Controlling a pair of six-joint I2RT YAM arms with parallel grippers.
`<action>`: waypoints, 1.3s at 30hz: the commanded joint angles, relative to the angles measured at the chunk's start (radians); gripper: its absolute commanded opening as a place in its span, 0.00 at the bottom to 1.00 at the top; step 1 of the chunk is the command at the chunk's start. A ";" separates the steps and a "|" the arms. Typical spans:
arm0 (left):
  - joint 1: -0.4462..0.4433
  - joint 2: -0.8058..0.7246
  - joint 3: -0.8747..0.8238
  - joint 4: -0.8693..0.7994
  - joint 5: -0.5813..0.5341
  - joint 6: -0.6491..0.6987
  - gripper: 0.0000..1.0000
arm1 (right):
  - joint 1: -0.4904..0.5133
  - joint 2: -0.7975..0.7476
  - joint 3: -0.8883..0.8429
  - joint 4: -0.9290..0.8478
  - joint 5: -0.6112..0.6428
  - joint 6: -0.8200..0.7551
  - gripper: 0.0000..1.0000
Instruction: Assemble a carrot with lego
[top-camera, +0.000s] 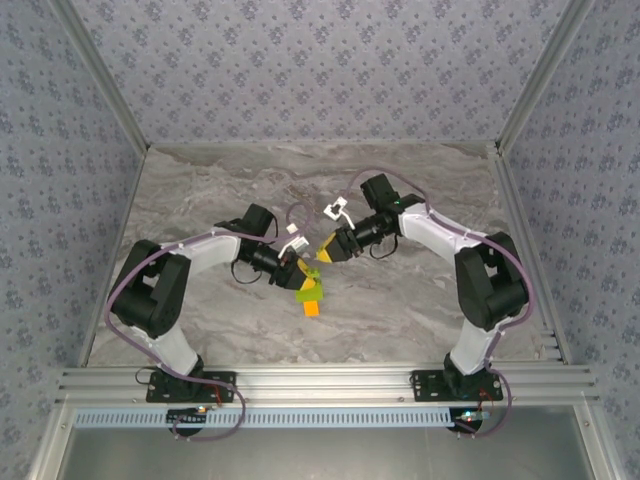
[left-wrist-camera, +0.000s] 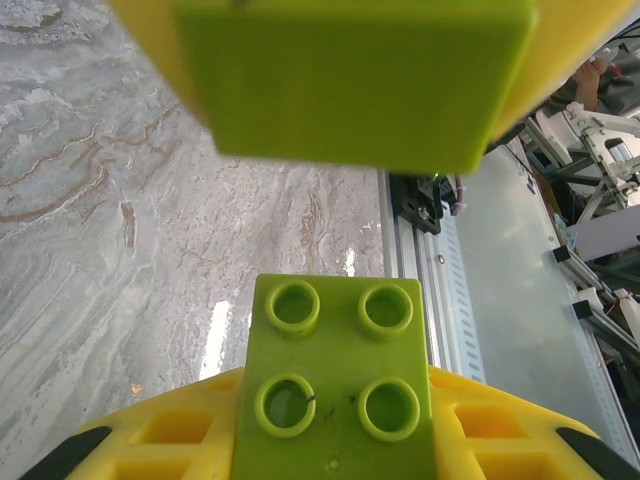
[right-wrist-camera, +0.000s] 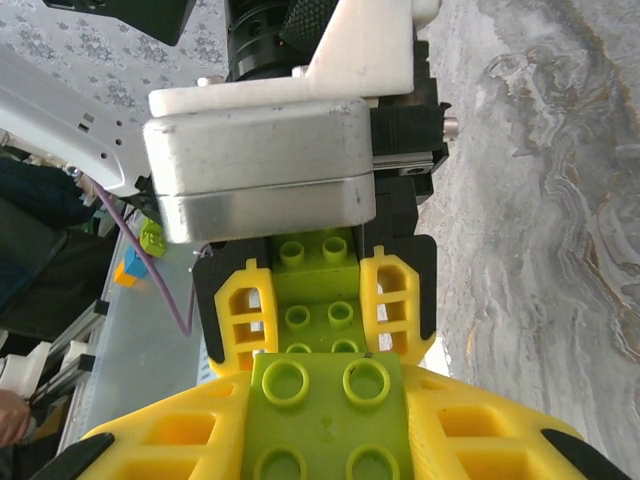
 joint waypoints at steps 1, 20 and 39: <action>-0.006 -0.031 0.034 0.011 0.046 0.002 0.16 | 0.025 0.050 0.043 -0.064 -0.022 -0.017 0.16; -0.004 -0.036 0.029 0.017 0.031 -0.001 0.16 | 0.045 0.110 0.044 -0.272 -0.078 -0.197 0.16; 0.002 -0.062 0.012 0.055 0.015 -0.027 0.15 | 0.013 0.134 0.007 -0.313 -0.089 -0.253 0.16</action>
